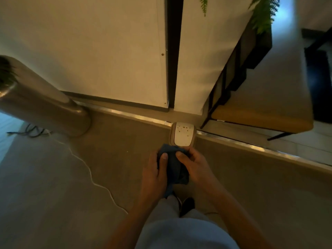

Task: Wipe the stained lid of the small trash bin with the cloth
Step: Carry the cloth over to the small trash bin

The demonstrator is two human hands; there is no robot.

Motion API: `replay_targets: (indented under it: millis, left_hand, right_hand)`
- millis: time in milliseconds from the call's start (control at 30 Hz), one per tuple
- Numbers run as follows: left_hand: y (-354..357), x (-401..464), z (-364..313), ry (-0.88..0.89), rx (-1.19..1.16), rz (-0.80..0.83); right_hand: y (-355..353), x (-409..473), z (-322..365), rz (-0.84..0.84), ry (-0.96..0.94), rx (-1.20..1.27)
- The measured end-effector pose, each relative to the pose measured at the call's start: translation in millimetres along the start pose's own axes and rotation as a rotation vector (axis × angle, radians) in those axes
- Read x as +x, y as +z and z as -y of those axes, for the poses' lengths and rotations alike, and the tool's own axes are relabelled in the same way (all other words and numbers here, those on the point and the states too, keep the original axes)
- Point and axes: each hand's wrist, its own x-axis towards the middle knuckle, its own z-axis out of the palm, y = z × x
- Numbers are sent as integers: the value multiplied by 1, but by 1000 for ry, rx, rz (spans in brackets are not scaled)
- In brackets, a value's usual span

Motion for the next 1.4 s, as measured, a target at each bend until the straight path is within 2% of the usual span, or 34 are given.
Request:
replay_targets:
  millis: [433,667,867,967,1100,1267,1400]
  left_hand:
    - [29,-86,4,-28,-27,80]
    - [34,-77,9,-77,-81,134]
    - [34,-41,21,-76,-65,197]
    - [37,-26,28,-8,-46,198]
    - [52,-8,46,-6,-10,186]
    - [81,16,84,-40,-30,153]
    - [112,33,129,-65,-15,115]
  right_hand:
    - [-32,-74,-56,-112,-75,53]
    - [-36,-71,-63,-171,-186,-4]
    - [-29,-42,-64,-230,-298,-94]
    - [-25,-25,-66,-257,-339,-137]
    - [-26,1,-81,-295,-396,-230]
    - [-43,50,-109,-312,-435,-362]
    - [-63,95,-149,-295,-455,-373]
